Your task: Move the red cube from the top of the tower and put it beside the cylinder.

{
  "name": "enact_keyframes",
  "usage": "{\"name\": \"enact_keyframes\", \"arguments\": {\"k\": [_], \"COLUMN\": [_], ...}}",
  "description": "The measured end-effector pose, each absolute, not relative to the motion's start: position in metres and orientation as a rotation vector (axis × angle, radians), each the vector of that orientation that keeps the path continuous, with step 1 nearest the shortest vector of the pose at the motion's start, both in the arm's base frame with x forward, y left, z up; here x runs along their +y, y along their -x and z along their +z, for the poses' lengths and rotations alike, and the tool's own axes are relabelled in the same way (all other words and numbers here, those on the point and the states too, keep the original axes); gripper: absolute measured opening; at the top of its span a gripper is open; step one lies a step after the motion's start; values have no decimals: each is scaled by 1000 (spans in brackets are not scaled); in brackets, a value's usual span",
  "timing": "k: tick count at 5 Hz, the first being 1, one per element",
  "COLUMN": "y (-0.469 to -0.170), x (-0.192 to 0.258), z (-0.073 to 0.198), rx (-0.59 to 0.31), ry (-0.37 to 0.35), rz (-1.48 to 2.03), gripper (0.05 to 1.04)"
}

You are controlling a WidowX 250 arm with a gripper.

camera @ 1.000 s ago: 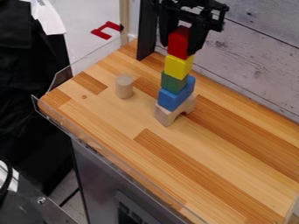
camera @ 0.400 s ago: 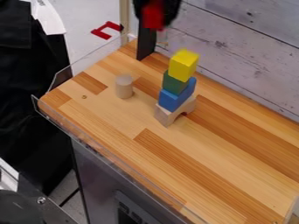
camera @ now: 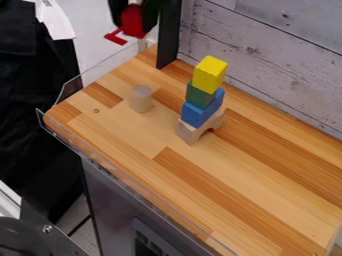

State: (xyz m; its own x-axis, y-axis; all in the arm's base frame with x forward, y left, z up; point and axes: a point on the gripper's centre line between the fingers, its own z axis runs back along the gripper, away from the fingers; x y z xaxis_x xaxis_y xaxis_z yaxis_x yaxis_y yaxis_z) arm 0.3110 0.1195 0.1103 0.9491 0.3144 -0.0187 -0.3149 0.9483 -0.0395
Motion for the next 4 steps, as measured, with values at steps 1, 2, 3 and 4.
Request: {"name": "enact_keyframes", "arguments": {"k": [1, 2, 3, 4], "y": [-308, -306, -302, -299], "x": [132, 141, 148, 152], "z": [83, 65, 49, 39], "rx": [51, 75, 95, 106], "ry": [56, 75, 100, 109], "rz": [311, 310, 326, 332], "gripper": [574, 574, 574, 574]}}
